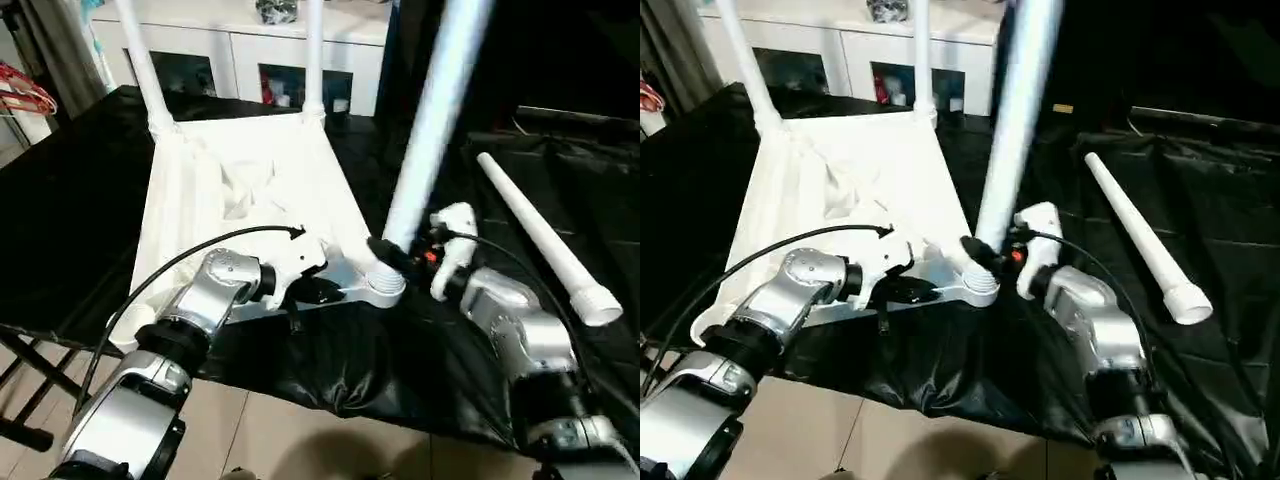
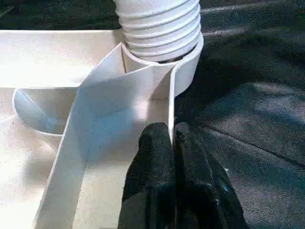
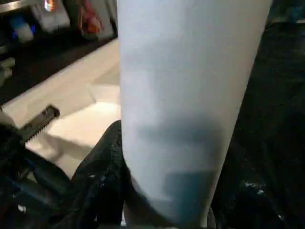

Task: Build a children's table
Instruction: Insert table leg to table base

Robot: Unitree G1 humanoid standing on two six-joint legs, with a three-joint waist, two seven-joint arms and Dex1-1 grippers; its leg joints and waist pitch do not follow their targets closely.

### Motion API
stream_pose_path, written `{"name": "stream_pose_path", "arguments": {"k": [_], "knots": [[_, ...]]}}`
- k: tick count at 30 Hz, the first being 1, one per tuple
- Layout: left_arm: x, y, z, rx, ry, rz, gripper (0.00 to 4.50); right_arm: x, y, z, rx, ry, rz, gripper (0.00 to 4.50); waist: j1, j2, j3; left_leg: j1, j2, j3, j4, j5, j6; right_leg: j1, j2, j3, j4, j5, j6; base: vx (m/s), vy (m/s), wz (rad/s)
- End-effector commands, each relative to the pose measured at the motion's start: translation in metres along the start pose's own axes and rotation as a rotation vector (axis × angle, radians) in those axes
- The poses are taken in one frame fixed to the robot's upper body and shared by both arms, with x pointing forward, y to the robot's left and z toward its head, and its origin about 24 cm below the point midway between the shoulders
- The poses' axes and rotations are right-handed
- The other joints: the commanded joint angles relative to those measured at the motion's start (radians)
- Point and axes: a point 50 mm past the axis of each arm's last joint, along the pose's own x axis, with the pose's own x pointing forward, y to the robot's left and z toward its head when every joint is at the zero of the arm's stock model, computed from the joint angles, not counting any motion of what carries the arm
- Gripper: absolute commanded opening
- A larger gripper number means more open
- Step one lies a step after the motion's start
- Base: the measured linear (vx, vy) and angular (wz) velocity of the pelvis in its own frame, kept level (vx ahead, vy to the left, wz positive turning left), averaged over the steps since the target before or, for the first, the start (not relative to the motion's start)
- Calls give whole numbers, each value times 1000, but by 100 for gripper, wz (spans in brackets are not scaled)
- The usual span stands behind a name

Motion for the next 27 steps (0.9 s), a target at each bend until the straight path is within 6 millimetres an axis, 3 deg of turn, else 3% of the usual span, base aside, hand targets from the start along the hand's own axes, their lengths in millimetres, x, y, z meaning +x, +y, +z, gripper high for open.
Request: {"name": "stream_pose_path", "arguments": {"k": [1,8,13,14,20,22,25,26,27], "knots": [[-5,6,-3,-28,-10,75,0,-11,-5,-23,52,70,-41,191,5,-9,-65,-2,13,-1,-74,-195,55,54,-75,37,-92,-445,-107,0,0,0],[-8,10,-3,-26,-6,107,0,-27,-2,-42,31,76,-78,190,5,-2,-61,-1,11,-2,-78,-218,52,53,-75,34,-105,-500,-90,0,0,0],[-8,10,-2,-18,-2,102,0,-25,6,-43,-72,132,-36,190,4,-4,-60,0,8,-3,-78,-235,49,51,-75,32,-112,-555,-65,0,0,0],[-8,10,-2,-8,3,94,0,-22,6,-40,-97,145,-24,190,3,3,-60,0,8,-5,-79,-236,47,51,-75,32,-111,-553,-66,0,0,0],[-10,8,-3,19,22,64,0,-6,8,-27,-182,201,57,190,-5,-8,-57,-3,6,-6,-79,-252,49,52,-73,28,-114,-580,-58,0,0,0],[-10,8,-3,21,24,61,0,-3,9,-24,-200,214,78,190,-7,-6,-56,-2,6,-5,-78,-254,50,50,-75,28,-118,-597,-51,0,0,0],[-11,8,-4,20,28,52,0,1,7,-22,-217,247,108,190,-10,-11,-56,-4,5,-6,-78,-248,52,51,-74,26,-117,-607,-45,0,0,0],[-12,7,-4,23,33,38,0,2,6,-21,-232,282,137,190,-11,-15,-56,0,6,-5,-76,-256,53,46,-74,26,-120,-611,-45,0,0,0],[-12,7,-4,23,33,38,0,2,6,-21,-232,282,137,190,-12,-13,-57,-2,6,-6,-78,-253,53,49,-75,26,-118,-606,-48,0,0,0]]}}
